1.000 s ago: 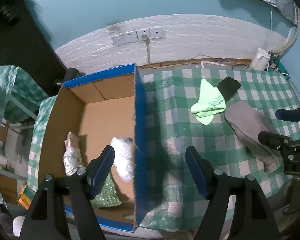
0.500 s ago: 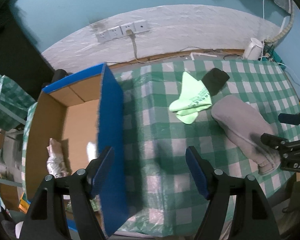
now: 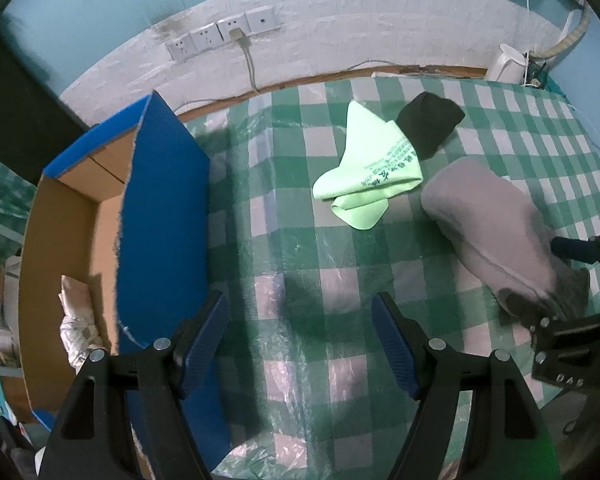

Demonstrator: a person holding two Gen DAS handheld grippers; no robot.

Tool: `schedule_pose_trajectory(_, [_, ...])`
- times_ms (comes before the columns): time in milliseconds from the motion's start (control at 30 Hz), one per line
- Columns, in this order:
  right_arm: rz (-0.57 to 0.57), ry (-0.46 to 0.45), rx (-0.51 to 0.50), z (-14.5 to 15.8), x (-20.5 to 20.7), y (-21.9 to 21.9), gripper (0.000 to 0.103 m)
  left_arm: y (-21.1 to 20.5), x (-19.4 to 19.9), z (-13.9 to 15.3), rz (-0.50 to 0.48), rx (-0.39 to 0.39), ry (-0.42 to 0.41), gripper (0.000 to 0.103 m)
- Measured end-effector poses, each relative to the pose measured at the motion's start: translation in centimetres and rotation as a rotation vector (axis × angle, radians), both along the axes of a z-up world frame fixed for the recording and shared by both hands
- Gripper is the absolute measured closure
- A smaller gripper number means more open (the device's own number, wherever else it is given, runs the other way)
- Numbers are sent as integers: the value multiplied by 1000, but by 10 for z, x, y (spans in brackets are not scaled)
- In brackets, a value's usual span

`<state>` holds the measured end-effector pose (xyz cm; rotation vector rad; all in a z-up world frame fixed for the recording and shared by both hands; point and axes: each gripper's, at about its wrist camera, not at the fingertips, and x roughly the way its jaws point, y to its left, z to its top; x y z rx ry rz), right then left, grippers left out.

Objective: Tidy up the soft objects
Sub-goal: 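Move the right tool to the grey fleece while the left tool approaches the green cloth, then lift the grey fleece with the right tool while the left tool grasps the green cloth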

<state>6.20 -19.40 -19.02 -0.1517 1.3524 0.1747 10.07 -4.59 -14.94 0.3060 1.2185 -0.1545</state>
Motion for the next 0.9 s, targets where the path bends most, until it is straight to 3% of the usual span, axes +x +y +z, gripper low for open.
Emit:
schedule_pose_trajectory(400, [94, 14, -96, -33, -11, 10, 26, -8, 17, -13, -5, -15, 36, 28])
schedule_pose_trajectory(633, [35, -1, -4, -19, -8, -9, 59, -17, 22, -17, -23, -11, 48, 28])
schedule_pose_trajectory(733, [20, -11, 34, -12, -6, -20, 70, -21, 27, -18, -31, -16, 50, 23])
schedule_pose_trajectory(900, [-13, -32, 98, -1, 0, -33, 77, -29, 38, -18, -43, -22, 38, 22])
